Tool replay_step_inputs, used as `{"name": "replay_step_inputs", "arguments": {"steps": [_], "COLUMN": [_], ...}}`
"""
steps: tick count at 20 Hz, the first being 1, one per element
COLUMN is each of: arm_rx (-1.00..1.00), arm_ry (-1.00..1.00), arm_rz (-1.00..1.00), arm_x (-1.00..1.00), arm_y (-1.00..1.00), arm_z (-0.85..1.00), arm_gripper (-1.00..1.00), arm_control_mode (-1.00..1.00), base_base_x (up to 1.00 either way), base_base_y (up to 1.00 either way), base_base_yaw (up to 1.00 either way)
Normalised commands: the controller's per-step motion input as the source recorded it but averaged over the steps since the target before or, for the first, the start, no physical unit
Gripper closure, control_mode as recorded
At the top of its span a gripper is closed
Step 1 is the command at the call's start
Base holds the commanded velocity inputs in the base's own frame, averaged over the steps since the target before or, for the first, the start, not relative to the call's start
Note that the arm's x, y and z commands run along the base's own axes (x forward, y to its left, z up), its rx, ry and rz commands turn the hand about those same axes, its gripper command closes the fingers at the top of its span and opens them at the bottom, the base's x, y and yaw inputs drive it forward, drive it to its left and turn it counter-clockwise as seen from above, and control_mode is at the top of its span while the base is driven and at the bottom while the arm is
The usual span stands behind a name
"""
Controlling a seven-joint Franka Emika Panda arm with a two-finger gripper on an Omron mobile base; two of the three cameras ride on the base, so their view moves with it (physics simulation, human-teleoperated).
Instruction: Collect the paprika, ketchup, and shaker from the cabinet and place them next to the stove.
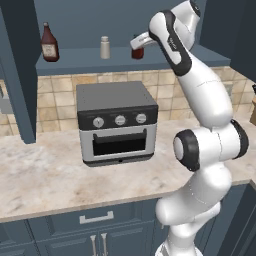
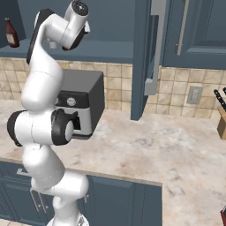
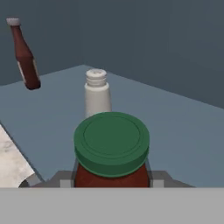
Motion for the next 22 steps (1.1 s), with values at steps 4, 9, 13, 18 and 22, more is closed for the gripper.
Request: {"name": "replay_step_inputs", "arguments": {"steps": [4, 9, 13, 18, 22], "arm_rx": [0.00, -0.01, -0.01, -0.02, -0.03], "arm_ry": [-0.05, -0.03, 0.00, 0.00, 0.00], "arm_rz": [0.03, 0.03, 0.04, 0.03, 0.02], "arm_x": [-0.80, -0.83, -0.80, -0.82, -0.90], "arm_y": [0.00, 0.00, 0.00, 0.00, 0.00], "arm_z": [-0.03, -0.09, -0.15, -0.21, -0.24], "arm_gripper": [1.00, 1.00, 1.00, 1.00, 1.00], "arm_control_mode": [-1.00, -1.00, -1.00, -1.00, -1.00], "base_base_x": [0.00, 0.00, 0.00, 0.00, 0.00], "base_base_y": [0.00, 0.00, 0.00, 0.00, 0.00], "base_base_yaw": [0.00, 0.00, 0.00, 0.00, 0.00]}}
